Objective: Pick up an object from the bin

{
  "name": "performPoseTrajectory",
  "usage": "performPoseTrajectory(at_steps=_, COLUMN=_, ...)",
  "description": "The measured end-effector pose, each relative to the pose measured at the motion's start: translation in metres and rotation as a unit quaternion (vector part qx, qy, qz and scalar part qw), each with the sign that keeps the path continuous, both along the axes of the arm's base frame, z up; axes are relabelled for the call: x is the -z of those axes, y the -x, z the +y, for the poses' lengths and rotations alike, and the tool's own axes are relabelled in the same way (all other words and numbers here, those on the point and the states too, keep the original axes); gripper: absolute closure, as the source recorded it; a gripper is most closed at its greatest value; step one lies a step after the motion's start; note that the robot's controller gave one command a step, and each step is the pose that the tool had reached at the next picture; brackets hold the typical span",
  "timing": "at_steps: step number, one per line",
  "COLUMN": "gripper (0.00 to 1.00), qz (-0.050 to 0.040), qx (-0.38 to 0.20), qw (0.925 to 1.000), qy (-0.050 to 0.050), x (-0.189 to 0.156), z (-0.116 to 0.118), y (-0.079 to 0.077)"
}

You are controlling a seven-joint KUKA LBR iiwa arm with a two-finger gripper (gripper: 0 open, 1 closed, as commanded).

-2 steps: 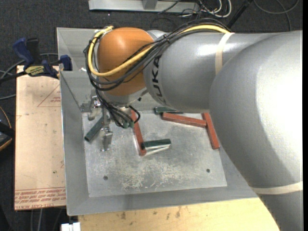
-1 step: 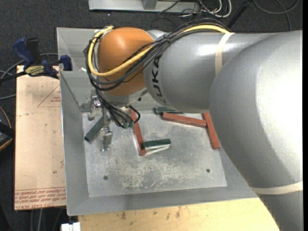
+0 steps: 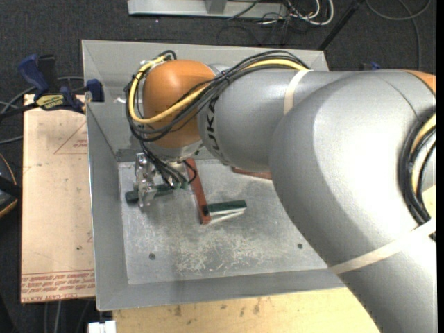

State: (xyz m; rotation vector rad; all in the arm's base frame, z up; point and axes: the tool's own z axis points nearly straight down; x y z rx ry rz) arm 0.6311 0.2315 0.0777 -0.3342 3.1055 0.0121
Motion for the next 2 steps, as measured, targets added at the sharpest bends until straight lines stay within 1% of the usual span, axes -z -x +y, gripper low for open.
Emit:
performPoseTrajectory(at_steps=1, gripper=1.00, qz=0.0000, qx=0.000, qw=1.0000, qy=0.000, x=0.000, z=0.000, y=0.000)
performPoseTrajectory(at_steps=2, gripper=1.00, qz=0.0067, qx=-0.012, qw=0.9999, qy=0.004, x=-0.125, z=-0.008, y=-0.005)
